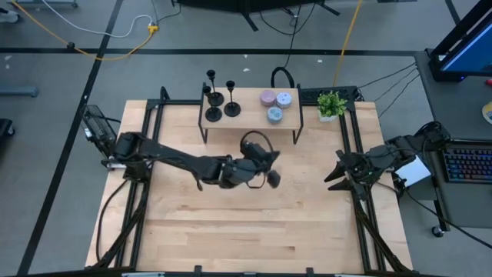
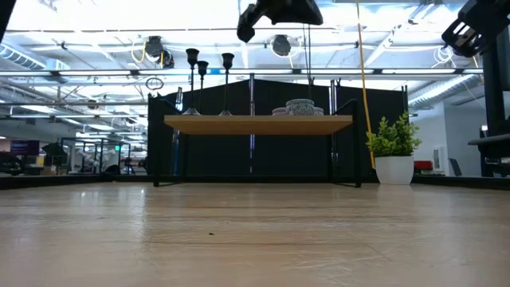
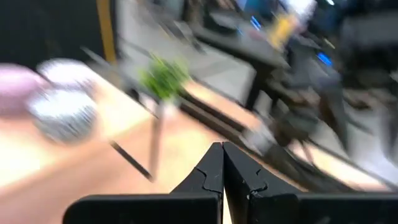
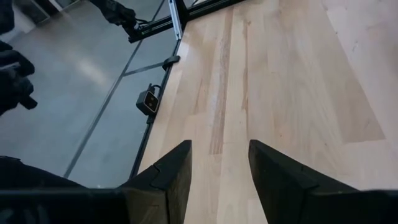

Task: Pick & Place candle stick holders
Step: Return to Home Position

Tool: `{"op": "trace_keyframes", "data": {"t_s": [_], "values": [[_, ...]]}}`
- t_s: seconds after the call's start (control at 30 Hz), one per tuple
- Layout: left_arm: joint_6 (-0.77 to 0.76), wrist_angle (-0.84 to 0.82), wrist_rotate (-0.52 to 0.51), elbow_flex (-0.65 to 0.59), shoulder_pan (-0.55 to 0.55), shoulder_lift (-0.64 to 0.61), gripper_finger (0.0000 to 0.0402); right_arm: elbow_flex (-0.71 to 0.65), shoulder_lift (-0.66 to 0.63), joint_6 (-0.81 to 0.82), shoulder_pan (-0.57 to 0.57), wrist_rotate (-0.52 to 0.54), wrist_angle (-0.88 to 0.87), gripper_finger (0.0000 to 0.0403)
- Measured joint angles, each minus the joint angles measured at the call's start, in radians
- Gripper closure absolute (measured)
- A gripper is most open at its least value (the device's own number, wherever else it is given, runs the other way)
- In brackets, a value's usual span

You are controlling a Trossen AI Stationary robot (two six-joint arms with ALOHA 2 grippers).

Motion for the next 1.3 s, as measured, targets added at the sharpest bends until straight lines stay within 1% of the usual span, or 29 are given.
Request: {"op": "trace_keyframes", "data": {"t_s": [0.03,0.1,0.27,0.37,0.5,0.57,0.63,0.7,0.77,0.83,0.9,0.97,1.13,1.3], "values": [[-0.04,-0.049,0.058,0.0,0.0,-0.009,0.0401,0.0,-0.002,-0.007,0.0,0.001,0.0,0.0252],[-0.072,-0.14,0.149,0.0,0.0,-0.023,0.0401,0.0,-0.002,-0.014,0.0,0.002,0.0,0.0252],[-0.076,-0.275,0.284,0.0,0.014,-0.038,0.0401,0.0,-0.001,-0.012,0.0,0.004,0.0,0.0252],[-0.042,-0.336,0.354,0.0,0.038,-0.046,0.0401,0.0,-0.001,-0.011,0.0,0.006,0.0,0.0252],[0.022,-0.425,0.492,-0.002,0.089,-0.073,0.0401,0.0,-0.001,-0.013,0.0,0.006,-0.001,0.0252],[0.064,-0.435,0.564,0.0,0.115,-0.09,0.0401,0.0,-0.001,-0.013,0.0,0.006,-0.001,0.0252],[0.113,-0.462,0.629,-0.028,0.138,-0.125,0.0401,0.0,-0.002,-0.013,0.0,0.004,-0.003,0.0252],[0.139,-0.434,0.675,-0.07,0.158,-0.171,0.0401,0.0,-0.001,-0.008,0.0,0.003,-0.003,0.0252],[0.141,-0.437,0.694,-0.144,0.174,-0.24,0.0401,0.0,0.0,-0.006,0.0,0.003,-0.002,0.0252],[0.143,-0.378,0.703,-0.23,0.184,-0.313,0.0401,0.0,0.002,-0.006,0.0,0.003,-0.001,0.0252],[0.134,-0.365,0.701,-0.329,0.187,-0.406,0.0401,0.0,0.005,-0.006,0.0,0.003,-0.001,0.0252],[0.128,-0.312,0.698,-0.42,0.187,-0.5,0.0401,0.0,0.006,-0.009,0.0,0.003,-0.001,0.0252],[0.102,-0.301,0.645,-0.646,0.168,-0.76,0.0401,0.0,0.01,-0.01,0.0,0.004,-0.001,0.0252],[0.098,-0.296,0.638,-0.824,0.156,-1.006,0.0401,0.0,0.01,-0.011,0.0,0.003,0.019,0.0252]]}}
